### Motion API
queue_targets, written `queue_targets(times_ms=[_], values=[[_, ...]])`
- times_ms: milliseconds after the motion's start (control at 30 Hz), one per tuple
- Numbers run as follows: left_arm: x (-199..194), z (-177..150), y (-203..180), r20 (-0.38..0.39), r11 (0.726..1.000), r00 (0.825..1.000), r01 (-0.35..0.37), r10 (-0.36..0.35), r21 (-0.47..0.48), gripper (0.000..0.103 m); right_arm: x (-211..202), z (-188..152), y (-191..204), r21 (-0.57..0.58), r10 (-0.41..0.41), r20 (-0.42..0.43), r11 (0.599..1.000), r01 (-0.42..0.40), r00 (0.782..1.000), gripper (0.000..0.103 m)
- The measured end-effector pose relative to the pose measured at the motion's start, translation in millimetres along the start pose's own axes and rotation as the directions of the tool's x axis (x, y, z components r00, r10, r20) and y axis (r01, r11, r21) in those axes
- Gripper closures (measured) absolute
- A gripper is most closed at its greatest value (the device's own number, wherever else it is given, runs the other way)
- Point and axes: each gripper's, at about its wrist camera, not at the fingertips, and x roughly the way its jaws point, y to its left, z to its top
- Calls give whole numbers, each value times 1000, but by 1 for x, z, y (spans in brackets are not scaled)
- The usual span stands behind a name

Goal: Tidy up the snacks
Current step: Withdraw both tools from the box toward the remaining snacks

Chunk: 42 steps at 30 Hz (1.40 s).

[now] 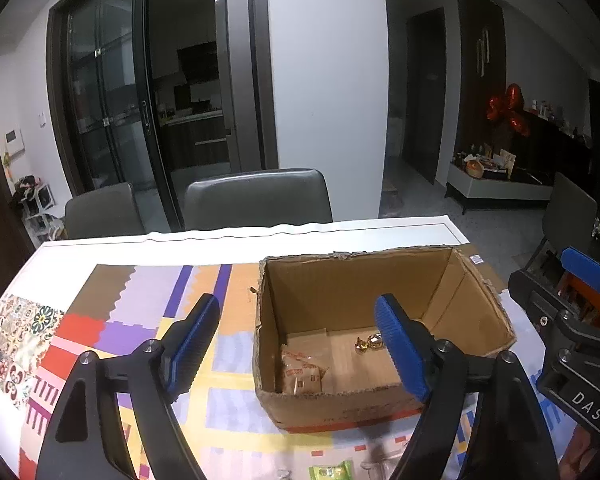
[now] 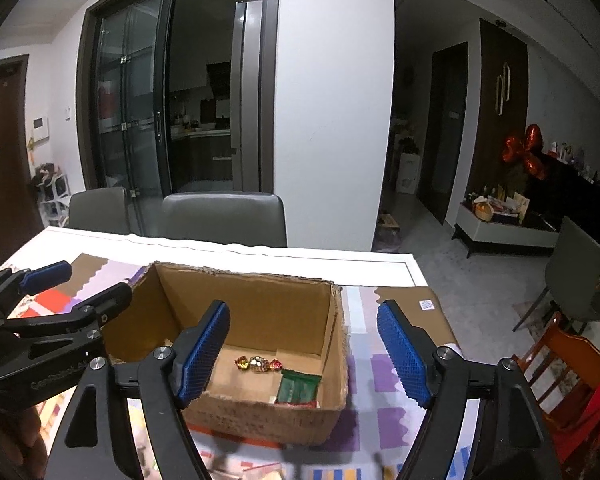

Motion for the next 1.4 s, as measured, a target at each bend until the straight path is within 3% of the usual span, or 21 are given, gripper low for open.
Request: queue_targets(times_ms=[1400], values=[[-86,-45,21,23,999,999,-36,36,-1,23,-88,-38,24,-17,16,25,1000,-15,1000,26]])
